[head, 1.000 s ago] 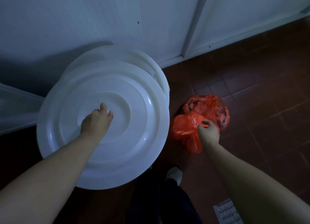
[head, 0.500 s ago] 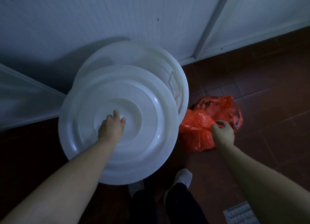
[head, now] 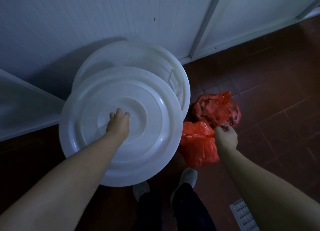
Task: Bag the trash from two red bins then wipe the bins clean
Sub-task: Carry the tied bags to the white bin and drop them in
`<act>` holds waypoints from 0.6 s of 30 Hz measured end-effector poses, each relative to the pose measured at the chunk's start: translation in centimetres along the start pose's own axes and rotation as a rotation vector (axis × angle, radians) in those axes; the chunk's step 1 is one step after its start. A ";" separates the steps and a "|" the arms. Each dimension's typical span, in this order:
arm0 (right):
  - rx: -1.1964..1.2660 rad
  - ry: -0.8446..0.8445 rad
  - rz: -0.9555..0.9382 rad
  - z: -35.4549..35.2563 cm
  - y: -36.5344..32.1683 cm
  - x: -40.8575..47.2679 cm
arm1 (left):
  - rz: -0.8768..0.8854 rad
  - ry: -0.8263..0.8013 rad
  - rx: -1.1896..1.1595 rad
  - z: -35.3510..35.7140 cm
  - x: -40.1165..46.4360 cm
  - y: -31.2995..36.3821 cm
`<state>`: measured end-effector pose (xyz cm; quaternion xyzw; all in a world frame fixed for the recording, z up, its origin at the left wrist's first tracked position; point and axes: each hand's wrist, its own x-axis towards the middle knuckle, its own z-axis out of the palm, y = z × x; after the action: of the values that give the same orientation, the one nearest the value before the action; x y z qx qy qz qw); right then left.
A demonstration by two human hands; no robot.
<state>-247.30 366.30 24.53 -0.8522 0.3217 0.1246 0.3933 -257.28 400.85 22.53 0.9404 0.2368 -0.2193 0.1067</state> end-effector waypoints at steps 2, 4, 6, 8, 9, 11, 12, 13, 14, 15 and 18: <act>0.022 0.028 0.007 -0.5 0.0 -0.2 | -0.012 -0.011 0.031 -0.3 -0.1 -0.2; 0.045 0.073 0.020 -1.3 -0.4 -0.5 | -0.017 -0.038 0.045 -0.4 -0.4 -0.5; 0.055 0.120 0.010 -2.3 -1.2 -0.5 | -0.005 -0.061 0.022 -0.6 -0.7 -0.9; 0.062 0.135 -0.010 -2.8 -2.0 -0.2 | -0.021 -0.076 -0.026 -0.9 -0.7 -1.1; 0.067 0.132 -0.017 -3.0 -2.4 -0.1 | -0.036 -0.084 -0.043 -1.0 -0.5 -1.0; 0.066 0.125 -0.025 -3.0 -2.8 0.0 | -0.057 -0.103 -0.060 -0.9 -0.3 -0.6; 0.062 0.123 -0.025 -3.0 -2.8 0.1 | -0.062 -0.101 -0.066 -0.7 -0.1 -0.4; 0.061 0.119 -0.023 -2.9 -2.8 0.0 | -0.065 -0.086 -0.074 -0.5 0.0 -0.3; 0.064 0.119 -0.023 -2.7 -2.7 0.0 | -0.068 -0.062 -0.079 -0.4 0.1 -0.2; 0.071 0.129 -0.024 -2.5 -2.6 0.1 | -0.072 -0.044 -0.081 -0.3 0.2 -0.1; 0.082 0.175 -0.010 -2.2 -2.1 0.0 | -0.094 -0.035 -0.061 -0.1 -0.1 -0.2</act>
<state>-245.98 365.66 27.25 -0.8446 0.3553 0.0345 0.3990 -257.42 401.02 22.66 0.9206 0.2855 -0.2331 0.1288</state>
